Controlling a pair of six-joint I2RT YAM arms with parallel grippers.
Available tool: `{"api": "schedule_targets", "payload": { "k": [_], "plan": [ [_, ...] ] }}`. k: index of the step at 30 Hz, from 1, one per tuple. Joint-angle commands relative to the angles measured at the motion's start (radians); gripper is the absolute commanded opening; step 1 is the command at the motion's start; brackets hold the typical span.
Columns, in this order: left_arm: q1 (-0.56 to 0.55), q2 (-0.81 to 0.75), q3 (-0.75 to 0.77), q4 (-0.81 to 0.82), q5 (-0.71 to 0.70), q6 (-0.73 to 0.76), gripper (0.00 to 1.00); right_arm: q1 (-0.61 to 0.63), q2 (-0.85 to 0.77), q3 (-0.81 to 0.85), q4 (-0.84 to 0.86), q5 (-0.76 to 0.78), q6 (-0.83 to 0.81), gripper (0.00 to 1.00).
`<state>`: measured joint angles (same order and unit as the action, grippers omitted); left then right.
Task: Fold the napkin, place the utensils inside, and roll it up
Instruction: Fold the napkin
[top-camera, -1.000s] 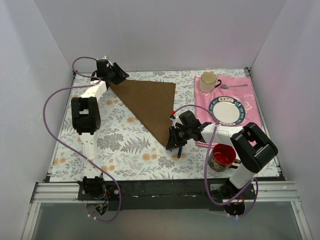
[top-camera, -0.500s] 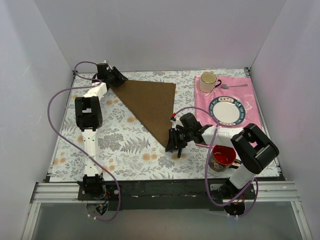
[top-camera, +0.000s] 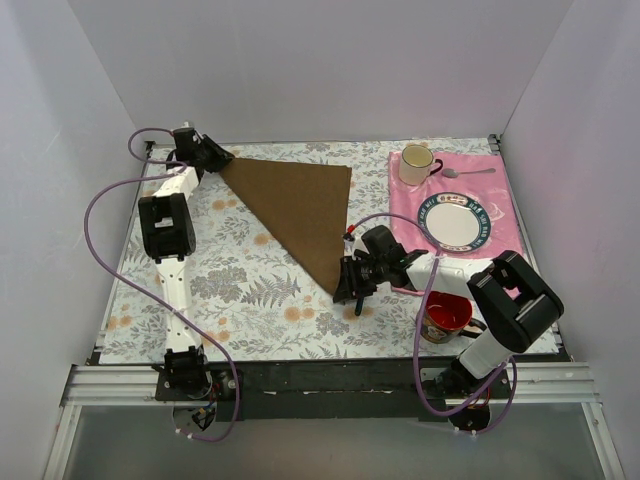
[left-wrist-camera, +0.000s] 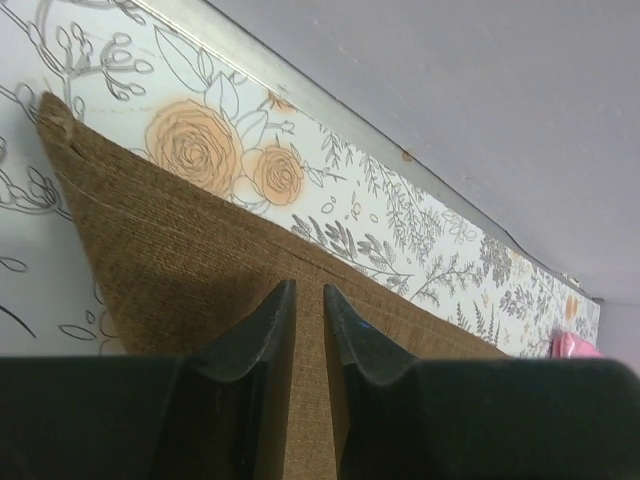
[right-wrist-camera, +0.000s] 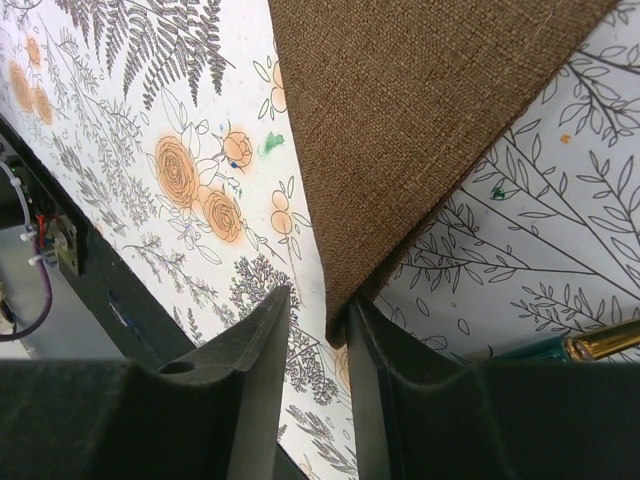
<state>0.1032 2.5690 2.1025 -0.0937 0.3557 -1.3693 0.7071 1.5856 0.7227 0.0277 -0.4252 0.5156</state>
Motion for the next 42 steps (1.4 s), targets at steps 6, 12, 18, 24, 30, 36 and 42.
{"api": "schedule_targets", "payload": {
  "k": [6,12,18,24,30,36,42],
  "plan": [
    [0.044,0.083,0.082,0.058,-0.03,-0.013,0.16,0.003,0.043,-0.034,0.047,-0.007,0.008,0.1],
    [0.059,0.125,0.119,0.063,-0.015,0.019,0.16,0.014,0.048,-0.071,0.046,-0.007,-0.008,0.01],
    [0.059,0.041,0.192,-0.012,-0.012,0.097,0.22,0.015,-0.013,0.004,-0.087,0.032,-0.077,0.16],
    [0.059,-0.171,-0.054,0.069,-0.032,0.096,0.38,0.015,-0.084,0.164,-0.293,0.139,-0.169,0.59],
    [0.059,-0.156,-0.084,0.088,-0.012,0.064,0.32,0.006,0.022,0.369,-0.347,0.137,-0.21,0.69],
    [0.062,-0.029,0.011,0.088,-0.001,0.061,0.28,0.006,0.131,0.402,-0.236,0.042,-0.19,0.49],
    [0.072,0.051,0.039,0.089,-0.082,0.076,0.28,0.006,0.152,0.27,-0.129,0.06,-0.177,0.34]
  ]
}}
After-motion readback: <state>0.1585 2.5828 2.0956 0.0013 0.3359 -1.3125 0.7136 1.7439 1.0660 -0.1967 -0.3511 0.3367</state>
